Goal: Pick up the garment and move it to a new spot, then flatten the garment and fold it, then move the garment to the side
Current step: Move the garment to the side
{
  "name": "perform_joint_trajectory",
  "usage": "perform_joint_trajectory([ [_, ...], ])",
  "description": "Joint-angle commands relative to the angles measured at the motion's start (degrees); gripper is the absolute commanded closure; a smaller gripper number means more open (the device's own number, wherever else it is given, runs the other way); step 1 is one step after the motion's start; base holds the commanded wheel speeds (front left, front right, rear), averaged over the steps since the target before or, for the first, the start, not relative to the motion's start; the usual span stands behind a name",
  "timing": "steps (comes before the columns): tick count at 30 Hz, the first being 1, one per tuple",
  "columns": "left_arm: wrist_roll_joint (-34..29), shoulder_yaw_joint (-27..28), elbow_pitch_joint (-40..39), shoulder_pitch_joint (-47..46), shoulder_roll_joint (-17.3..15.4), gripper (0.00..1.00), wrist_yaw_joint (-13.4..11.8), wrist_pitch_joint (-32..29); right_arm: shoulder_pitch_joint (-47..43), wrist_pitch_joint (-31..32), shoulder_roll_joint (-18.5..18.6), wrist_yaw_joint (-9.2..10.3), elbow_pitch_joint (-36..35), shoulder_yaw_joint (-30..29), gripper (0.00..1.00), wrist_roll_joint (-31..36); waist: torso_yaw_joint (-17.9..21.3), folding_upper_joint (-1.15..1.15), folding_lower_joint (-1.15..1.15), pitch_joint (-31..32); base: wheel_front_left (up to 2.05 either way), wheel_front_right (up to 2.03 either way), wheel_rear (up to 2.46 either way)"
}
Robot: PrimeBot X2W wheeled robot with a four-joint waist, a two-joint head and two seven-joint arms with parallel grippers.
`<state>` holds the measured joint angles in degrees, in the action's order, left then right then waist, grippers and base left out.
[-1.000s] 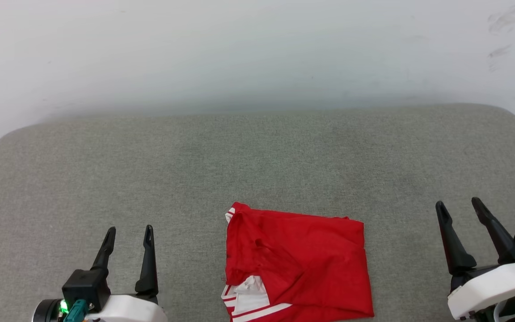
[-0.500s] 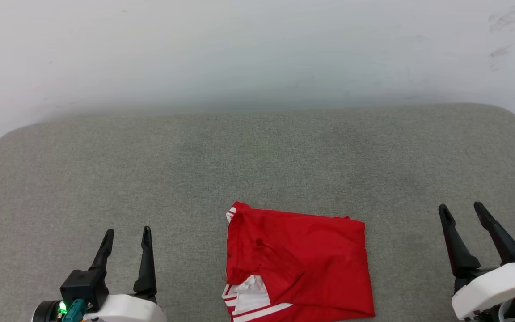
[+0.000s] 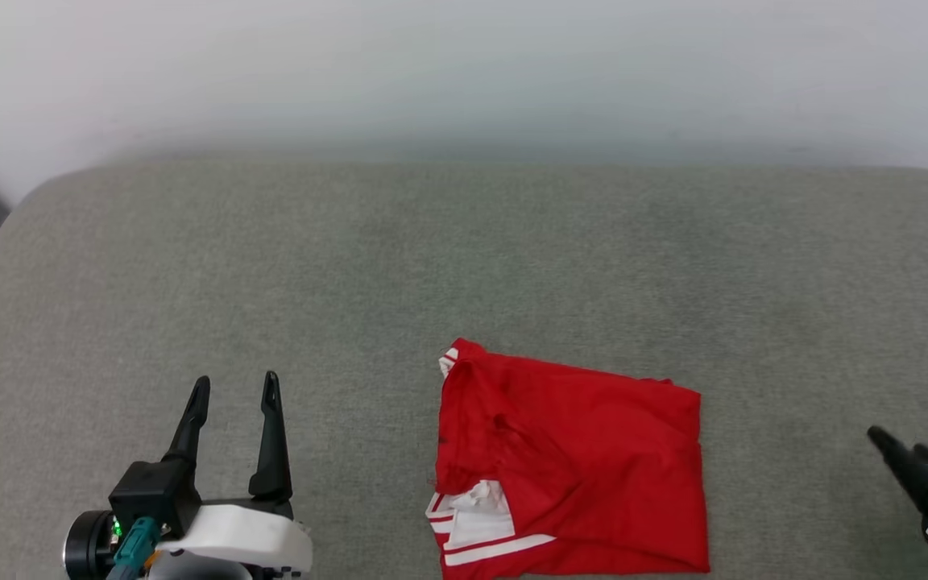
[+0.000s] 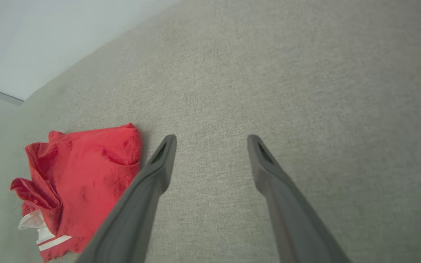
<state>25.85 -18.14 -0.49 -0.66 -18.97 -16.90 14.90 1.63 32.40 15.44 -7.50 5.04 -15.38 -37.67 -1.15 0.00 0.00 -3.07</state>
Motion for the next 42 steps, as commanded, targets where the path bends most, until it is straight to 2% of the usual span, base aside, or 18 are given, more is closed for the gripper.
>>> perform_joint_trajectory([
  [1,-0.5,0.1,-0.3,-1.0,0.4,0.00,0.0,0.3,1.2,2.5,-0.3,0.02,1.4,-0.3,0.00,-1.8,-1.5,0.00,0.00,-1.5,0.00,0.00,0.00],
  [4,-1.0,-0.1,-0.4,-2.2,0.9,0.00,0.5,0.4,2.5,8.5,-2.5,0.02,4.6,0.0,0.00,-6.5,-3.0,0.00,0.00,-3.3,0.00,0.00,0.00],
  [8,-1.6,-0.5,0.2,-4.3,1.4,0.00,1.2,0.4,4.0,13.4,-5.9,0.02,7.2,2.1,0.00,-12.1,-4.9,0.00,0.00,-6.0,0.00,0.00,0.00],
  [12,-2.1,-0.4,0.6,-5.7,2.2,0.00,1.8,0.4,5.5,15.3,-8.4,0.02,9.8,5.5,0.00,-18.2,-6.0,0.00,0.00,-8.1,0.00,0.00,0.00],
  [16,-2.6,0.1,1.2,-6.9,2.7,0.00,2.4,0.4,6.4,14.7,-8.3,0.07,12.5,8.9,0.00,-22.0,-6.6,0.00,0.00,-9.2,0.00,0.00,0.00],
  [17,-2.8,0.3,1.3,-6.9,2.8,0.00,2.5,0.4,6.6,14.2,-8.1,0.07,12.9,9.7,0.58,-22.7,-6.7,0.00,0.00,-9.4,0.00,0.00,0.00],
  [18,-3.0,0.4,1.5,-6.9,2.9,0.00,2.6,0.4,6.9,13.8,-7.8,0.07,13.0,10.5,1.00,-23.4,-6.8,0.00,0.00,-9.4,0.00,0.00,0.00],
  [19,-3.1,0.5,1.6,-6.9,3.0,0.00,2.8,0.3,7.0,13.2,-7.3,0.07,12.9,11.5,1.00,-23.6,-6.8,0.00,0.00,-9.4,0.00,0.00,0.00],
  [20,-3.7,1.3,2.3,-6.2,3.4,0.00,3.2,0.3,8.3,9.2,-2.8,0.02,9.0,16.1,1.00,-22.9,-5.9,0.00,0.00,-7.7,0.00,0.00,0.00],
  [24,-4.1,1.9,2.6,-5.6,3.6,0.00,3.8,0.3,9.4,6.1,1.9,0.02,5.0,21.4,1.00,-17.8,-4.1,0.00,0.00,-5.6,0.00,0.00,0.00],
  [30,-4.6,2.9,1.8,-4.3,3.7,0.00,4.3,0.3,14.1,5.0,9.0,0.02,0.7,28.6,1.00,-3.3,1.4,0.00,0.00,-4.0,0.00,0.00,0.00],
  [36,-5.5,3.7,0.4,-3.7,4.4,0.00,4.4,0.3,18.7,7.4,11.8,0.03,-2.2,31.6,1.00,5.8,9.3,0.00,0.00,-4.3,0.00,0.00,0.00],
  [42,-7.3,3.3,-1.1,-6.4,4.0,0.00,5.2,0.3,22.5,7.6,12.0,0.04,-2.2,31.9,1.00,8.9,17.7,0.00,0.00,-8.0,0.00,0.00,0.00],
])
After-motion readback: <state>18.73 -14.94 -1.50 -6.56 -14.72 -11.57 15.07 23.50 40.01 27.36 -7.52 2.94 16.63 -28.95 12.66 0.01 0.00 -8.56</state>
